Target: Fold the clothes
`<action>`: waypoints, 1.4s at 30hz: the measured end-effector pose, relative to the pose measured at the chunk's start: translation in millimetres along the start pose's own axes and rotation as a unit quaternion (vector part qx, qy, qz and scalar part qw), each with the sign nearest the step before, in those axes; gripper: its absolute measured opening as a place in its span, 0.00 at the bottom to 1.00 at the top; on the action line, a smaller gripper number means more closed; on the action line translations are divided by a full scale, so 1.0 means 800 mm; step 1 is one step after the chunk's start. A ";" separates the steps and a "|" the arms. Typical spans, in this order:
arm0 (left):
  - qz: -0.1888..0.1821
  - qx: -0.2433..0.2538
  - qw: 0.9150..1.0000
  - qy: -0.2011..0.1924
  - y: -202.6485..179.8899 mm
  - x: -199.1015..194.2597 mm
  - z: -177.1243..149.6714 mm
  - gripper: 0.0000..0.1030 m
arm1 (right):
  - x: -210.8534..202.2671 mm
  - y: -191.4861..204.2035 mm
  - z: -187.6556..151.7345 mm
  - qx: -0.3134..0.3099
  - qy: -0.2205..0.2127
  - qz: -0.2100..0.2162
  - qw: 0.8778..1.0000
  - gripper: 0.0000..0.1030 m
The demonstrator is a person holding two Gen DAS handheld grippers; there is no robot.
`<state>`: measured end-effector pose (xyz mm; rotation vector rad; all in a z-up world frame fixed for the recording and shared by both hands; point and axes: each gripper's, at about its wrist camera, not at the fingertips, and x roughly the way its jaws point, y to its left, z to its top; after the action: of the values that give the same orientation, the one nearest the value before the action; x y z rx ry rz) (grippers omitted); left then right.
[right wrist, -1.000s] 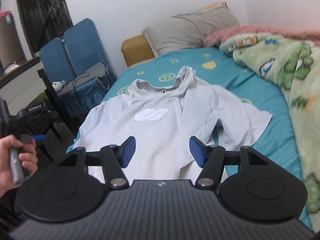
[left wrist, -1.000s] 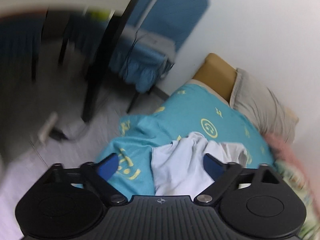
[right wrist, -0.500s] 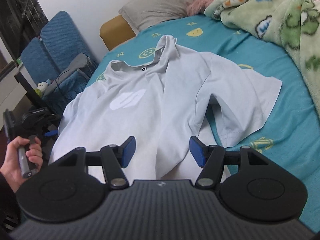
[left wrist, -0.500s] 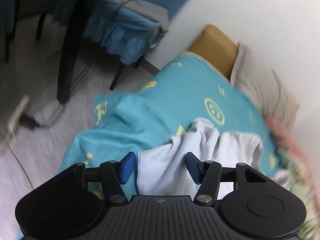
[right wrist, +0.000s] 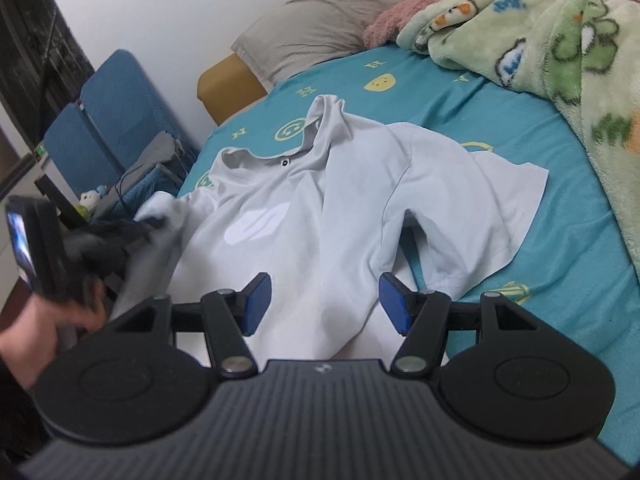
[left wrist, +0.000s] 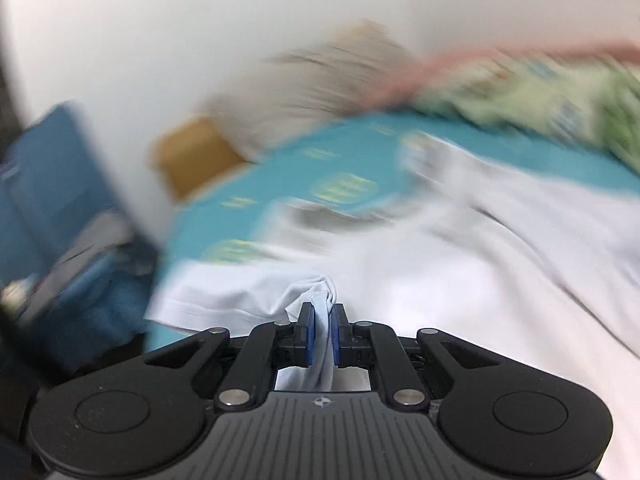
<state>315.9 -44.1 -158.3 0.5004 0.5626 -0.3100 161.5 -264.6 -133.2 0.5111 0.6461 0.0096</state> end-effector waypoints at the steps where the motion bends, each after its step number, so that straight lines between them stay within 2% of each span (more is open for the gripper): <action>1: -0.014 0.015 1.000 0.012 -0.017 0.004 -0.002 0.10 | 0.000 -0.002 0.001 0.003 0.000 0.000 1.000 0.60; 3: -0.040 0.041 0.998 0.034 -0.047 0.011 -0.007 0.14 | 0.001 -0.006 0.001 0.010 0.002 0.000 1.000 0.60; 6: -0.049 -0.023 0.998 0.024 -0.019 0.000 -0.012 0.37 | 0.002 -0.012 0.002 0.020 0.006 0.003 1.000 0.60; 7: -0.052 -0.044 0.997 0.021 -0.010 -0.004 -0.014 0.50 | 0.002 -0.013 0.003 0.023 0.007 0.005 1.000 0.60; 10: -0.061 -0.107 0.992 0.012 0.019 -0.016 -0.019 0.54 | 0.003 -0.015 0.003 0.030 0.008 0.011 0.999 0.60; 13: -0.070 -0.172 0.983 0.003 0.047 -0.027 -0.025 0.64 | 0.007 -0.016 0.002 0.033 0.013 0.013 0.999 0.60; 14: -0.070 -0.214 0.974 0.005 0.063 -0.020 -0.029 0.71 | 0.008 -0.016 0.002 0.033 0.014 0.012 0.999 0.60; 16: -0.071 -0.295 0.953 0.009 0.095 -0.007 -0.037 0.77 | 0.010 -0.017 0.001 0.034 0.017 0.011 0.999 0.61; 18: -0.072 -0.375 0.924 0.013 0.127 0.006 -0.045 0.77 | 0.011 -0.017 0.000 0.033 0.019 0.010 0.999 0.60; 20: -0.072 -0.449 0.890 0.018 0.158 0.019 -0.052 0.76 | 0.012 -0.017 -0.001 0.029 0.019 0.007 0.999 0.60; 22: -0.081 -0.456 0.886 0.025 0.166 0.037 -0.043 0.69 | 0.015 -0.015 -0.003 0.022 0.021 0.003 1.000 0.60; 24: -0.078 -0.451 0.889 0.021 0.166 0.051 -0.030 0.65 | 0.019 -0.014 -0.006 0.016 0.025 0.000 1.000 0.61; 25: -0.085 -0.446 0.891 0.025 0.165 0.058 -0.025 0.55 | 0.021 -0.013 -0.007 0.013 0.026 -0.002 1.000 0.60; 26: -0.094 -0.437 0.894 0.031 0.165 0.064 -0.019 0.40 | 0.023 -0.012 -0.008 0.010 0.028 -0.004 1.000 0.60; 28: -0.099 -0.409 0.906 0.048 0.162 0.078 -0.005 0.24 | 0.027 -0.010 -0.011 0.003 0.032 -0.008 0.999 0.60; 29: -0.094 -0.396 0.912 0.050 0.166 0.079 0.001 0.11 | 0.028 -0.009 -0.012 0.000 0.034 -0.010 0.999 0.60; 30: -0.090 -0.383 0.918 0.052 0.169 0.079 0.007 0.07 | 0.030 -0.008 -0.014 -0.003 0.037 -0.011 0.999 0.60; 33: -0.071 -0.358 0.929 0.056 0.195 0.073 0.019 0.04 | 0.036 -0.003 -0.019 -0.018 0.044 -0.015 0.999 0.60; 36: -0.032 -0.348 0.935 0.068 0.250 0.059 0.034 0.04 | 0.040 0.004 -0.023 -0.036 0.045 -0.021 0.998 0.62; 39: 0.065 -0.324 0.940 0.088 0.308 0.058 0.047 0.03 | 0.042 0.010 -0.024 -0.055 0.041 -0.025 0.997 0.62; 41: 0.135 -0.302 0.938 0.105 0.335 0.064 0.046 0.06 | 0.043 0.012 -0.025 -0.065 0.038 -0.027 0.997 0.62; 42: 0.149 -0.305 0.935 0.107 0.343 0.064 0.039 0.08 | 0.044 0.013 -0.025 -0.070 0.037 -0.028 0.996 0.62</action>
<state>483.3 161.8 -65.3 0.0095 0.7454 0.2165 179.6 -240.6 -162.4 0.3585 0.7266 0.0210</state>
